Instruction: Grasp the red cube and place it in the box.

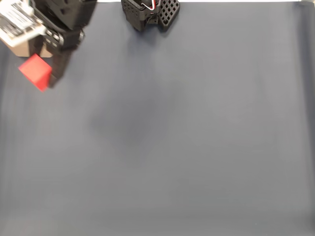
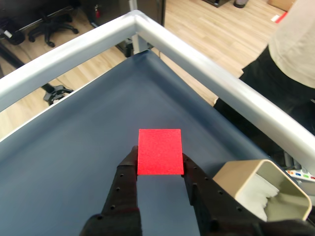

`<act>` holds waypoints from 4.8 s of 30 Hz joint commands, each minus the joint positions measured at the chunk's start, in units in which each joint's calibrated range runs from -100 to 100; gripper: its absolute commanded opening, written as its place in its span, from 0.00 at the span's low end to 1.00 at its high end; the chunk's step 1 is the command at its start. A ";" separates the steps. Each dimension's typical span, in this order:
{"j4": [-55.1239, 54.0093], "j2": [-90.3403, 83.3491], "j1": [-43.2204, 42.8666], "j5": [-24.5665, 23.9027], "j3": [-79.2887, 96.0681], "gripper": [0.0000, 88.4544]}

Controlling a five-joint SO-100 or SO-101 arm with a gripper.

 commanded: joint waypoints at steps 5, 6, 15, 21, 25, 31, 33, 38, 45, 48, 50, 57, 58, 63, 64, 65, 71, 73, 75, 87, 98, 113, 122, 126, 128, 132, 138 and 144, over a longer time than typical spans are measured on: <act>1.35 -2.21 8.09 -0.78 -0.36 0.01; 1.76 -2.39 8.95 -0.98 -0.36 0.01; 2.58 -2.65 16.12 -1.76 -0.91 0.01; 2.58 -2.13 20.52 -2.15 -0.18 0.01; 2.58 -1.17 23.01 -2.83 -0.09 0.00; 2.58 -0.13 26.49 -3.22 0.37 0.00; 2.58 -0.05 27.48 -3.27 0.83 0.00; 2.34 -0.57 29.26 -2.93 2.83 0.00; 2.09 -2.04 31.60 -2.49 5.66 0.00; 1.85 -2.99 32.24 -2.30 7.12 0.00; 1.85 -3.42 32.31 -2.30 7.49 0.00; 1.76 -3.77 31.67 -2.59 7.12 0.00; 1.76 -3.77 31.53 -2.64 7.12 0.00; 1.76 -3.94 30.40 -2.93 6.48 0.00; 1.76 -3.94 30.11 -3.03 6.30 0.00; 1.76 -3.94 29.90 -3.08 6.21 0.00; 1.76 -4.03 29.12 -3.17 5.84 0.00; 1.68 -3.86 29.12 -3.22 5.66 0.00; 1.60 -3.68 29.12 -3.17 5.66 0.00; 1.19 -2.30 28.90 -3.42 4.38 0.01; 1.52 -2.21 28.62 -3.91 4.48 0.26; 2.01 -3.25 28.69 -4.54 4.75 0.42; 1.68 -3.34 28.76 -4.64 4.75 0.42; 1.60 -3.34 28.76 -4.64 4.75 0.42; 1.60 -3.34 28.69 -4.74 4.75 0.42; 1.44 -3.34 28.55 -4.98 4.84 0.36; 1.11 -3.34 28.12 -5.23 4.75 0.09; 0.86 -2.47 25.49 -5.67 2.83 0.00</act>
